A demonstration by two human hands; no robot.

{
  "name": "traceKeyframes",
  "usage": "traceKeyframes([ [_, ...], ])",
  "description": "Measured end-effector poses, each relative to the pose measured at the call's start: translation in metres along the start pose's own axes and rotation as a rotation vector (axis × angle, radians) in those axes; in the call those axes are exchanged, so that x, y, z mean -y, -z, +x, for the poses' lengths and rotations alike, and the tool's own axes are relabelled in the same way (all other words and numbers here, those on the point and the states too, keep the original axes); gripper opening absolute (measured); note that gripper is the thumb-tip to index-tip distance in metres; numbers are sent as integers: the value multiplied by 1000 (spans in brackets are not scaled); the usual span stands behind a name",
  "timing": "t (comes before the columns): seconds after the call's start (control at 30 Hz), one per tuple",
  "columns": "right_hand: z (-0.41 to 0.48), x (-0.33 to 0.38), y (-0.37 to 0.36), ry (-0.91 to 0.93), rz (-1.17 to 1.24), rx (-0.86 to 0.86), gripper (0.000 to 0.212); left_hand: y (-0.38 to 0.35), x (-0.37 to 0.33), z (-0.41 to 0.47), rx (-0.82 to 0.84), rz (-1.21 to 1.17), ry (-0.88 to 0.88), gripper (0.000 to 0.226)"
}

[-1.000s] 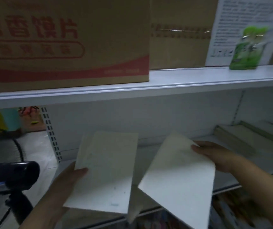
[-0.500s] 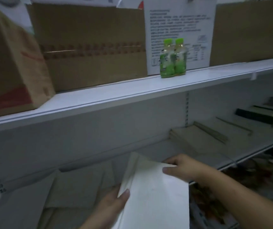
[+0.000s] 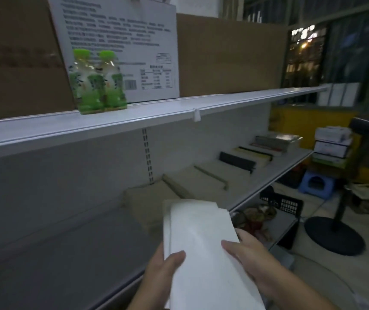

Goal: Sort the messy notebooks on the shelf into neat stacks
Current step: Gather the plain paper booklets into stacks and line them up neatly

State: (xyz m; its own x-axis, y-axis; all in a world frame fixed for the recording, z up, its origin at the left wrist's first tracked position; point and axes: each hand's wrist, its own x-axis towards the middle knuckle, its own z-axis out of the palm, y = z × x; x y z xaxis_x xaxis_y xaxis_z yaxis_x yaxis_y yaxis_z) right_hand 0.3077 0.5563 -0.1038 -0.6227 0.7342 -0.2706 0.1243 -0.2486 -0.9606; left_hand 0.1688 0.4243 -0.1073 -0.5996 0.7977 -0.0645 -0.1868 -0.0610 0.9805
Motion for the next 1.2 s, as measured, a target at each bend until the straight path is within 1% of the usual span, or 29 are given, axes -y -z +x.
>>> traceKeyframes([
  [0.03, 2, 5, 12, 31, 6, -17, 21, -13, 2, 7, 15, -24, 7, 37],
  [0.1, 7, 17, 39, 72, 20, -9, 27, -40, 11, 28, 62, -64, 23, 30],
  [0.17, 16, 28, 62, 67, 60, -10, 34, -64, 20, 51, 83, -97, 58, 27],
  [0.23, 32, 37, 85, 67, 47, -38, 40, -88, 30, 79, 81, -141, 87, 33],
  [0.3, 52, 50, 101, 64, 19, -37, 46, -111, 34, 105, 58, -185, 106, 45],
  [0.33, 62, 59, 108, 61, 12, -37, 51, -122, 34, 119, 43, -205, 119, 46],
  [0.4, 85, 76, 121, 84, -31, -49, 60, -140, 33, 146, 21, -235, 151, 27],
  [0.43, 98, 83, 128, 100, -67, -51, 62, -146, 34, 161, 31, -233, 160, 24],
  [0.47, 109, 89, 134, 110, -111, -45, 64, -150, 37, 176, 58, -214, 149, 26],
  [0.53, 128, 97, 145, 100, -168, -34, 62, -157, 44, 205, 56, -160, 119, 33],
  [0.6, 147, 101, 157, 62, -189, -58, 60, -166, 46, 229, -1, -60, 74, 36],
  [0.63, 157, 102, 162, 49, -192, -73, 60, -171, 48, 239, -21, -50, 62, 37],
  [0.7, 179, 106, 170, 55, -212, -88, 59, -182, 45, 256, -51, -36, 86, 38],
  [0.77, 205, 116, 177, 74, -276, -94, 58, -190, 40, 273, -65, -52, 119, 32],
  [0.8, 219, 121, 182, 79, -298, -91, 57, -193, 38, 281, -69, -63, 147, 32],
  [0.87, 249, 133, 191, 86, -323, -70, 53, -197, 38, 300, -81, -27, 136, 44],
  [0.9, 263, 138, 195, 90, -336, -46, 50, -199, 36, 309, -81, 5, 116, 46],
  [0.97, 294, 147, 200, 93, -421, 0, 51, -203, 33, 321, -78, 67, 96, 41],
  [1.0, 309, 151, 203, 94, -488, 32, 52, -207, 31, 327, -97, 69, 104, 52],
  [1.07, 336, 159, 208, 100, -599, 100, 51, -219, 29, 340, -188, -21, 128, 94],
  [1.1, 350, 161, 210, 110, -629, 118, 48, -224, 27, 347, -240, -64, 138, 108],
  [1.13, 360, 163, 212, 120, -642, 145, 45, -227, 29, 355, -289, -88, 150, 112],
  [1.2, 382, 163, 212, 141, -660, 199, 48, -233, 25, 366, -344, -120, 154, 106],
])
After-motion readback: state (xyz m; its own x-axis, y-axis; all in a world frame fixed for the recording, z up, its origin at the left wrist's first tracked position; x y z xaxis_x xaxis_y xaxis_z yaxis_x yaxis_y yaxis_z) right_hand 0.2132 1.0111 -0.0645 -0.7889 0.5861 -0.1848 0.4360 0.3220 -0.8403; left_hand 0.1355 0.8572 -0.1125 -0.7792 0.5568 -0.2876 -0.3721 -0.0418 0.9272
